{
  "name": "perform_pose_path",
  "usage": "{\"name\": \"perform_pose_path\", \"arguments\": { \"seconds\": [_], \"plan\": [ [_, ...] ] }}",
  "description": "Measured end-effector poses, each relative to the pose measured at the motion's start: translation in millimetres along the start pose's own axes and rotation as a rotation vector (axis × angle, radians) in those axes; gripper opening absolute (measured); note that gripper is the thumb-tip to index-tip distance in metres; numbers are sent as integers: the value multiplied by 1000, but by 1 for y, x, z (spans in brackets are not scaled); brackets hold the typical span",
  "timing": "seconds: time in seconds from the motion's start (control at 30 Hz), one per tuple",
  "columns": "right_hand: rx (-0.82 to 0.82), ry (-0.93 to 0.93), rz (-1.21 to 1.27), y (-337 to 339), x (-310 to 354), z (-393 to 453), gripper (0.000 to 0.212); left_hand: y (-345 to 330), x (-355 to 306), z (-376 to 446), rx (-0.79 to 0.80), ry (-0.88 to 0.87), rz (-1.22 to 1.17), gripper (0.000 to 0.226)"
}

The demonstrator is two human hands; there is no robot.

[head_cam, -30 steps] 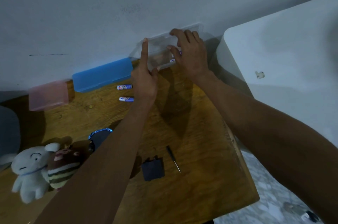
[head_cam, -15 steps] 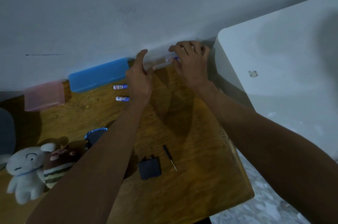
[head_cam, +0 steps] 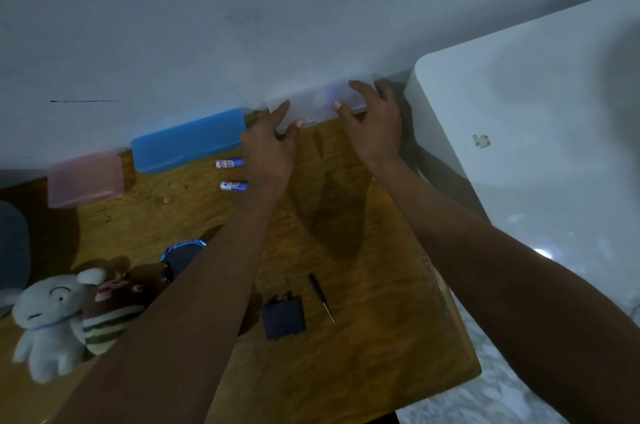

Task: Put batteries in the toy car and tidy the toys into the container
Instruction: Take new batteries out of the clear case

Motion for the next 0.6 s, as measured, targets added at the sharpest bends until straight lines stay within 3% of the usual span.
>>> {"name": "perform_pose_path", "arguments": {
  "seconds": [0.27, 0.47, 0.6],
  "plan": [
    [57, 24, -84, -1, 4, 2, 48, -4, 2, 4, 44, 14, 73, 48],
    [135, 83, -456, 6, 31, 7, 45, 19, -7, 16, 219, -29, 109, 46],
    [124, 238, -270, 9, 76, -6, 30, 79, 1, 10, 133, -22, 30, 31]
  ]
}}
Point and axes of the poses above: each hand's wrist, its own z-axis towards the middle knuckle, its own y-axis out of the back of the hand, x = y × z, the point moved 8 cm from there along z, towards the middle knuckle, and after that the axes turned 13 degrees about -x, right-handed, at the moved point
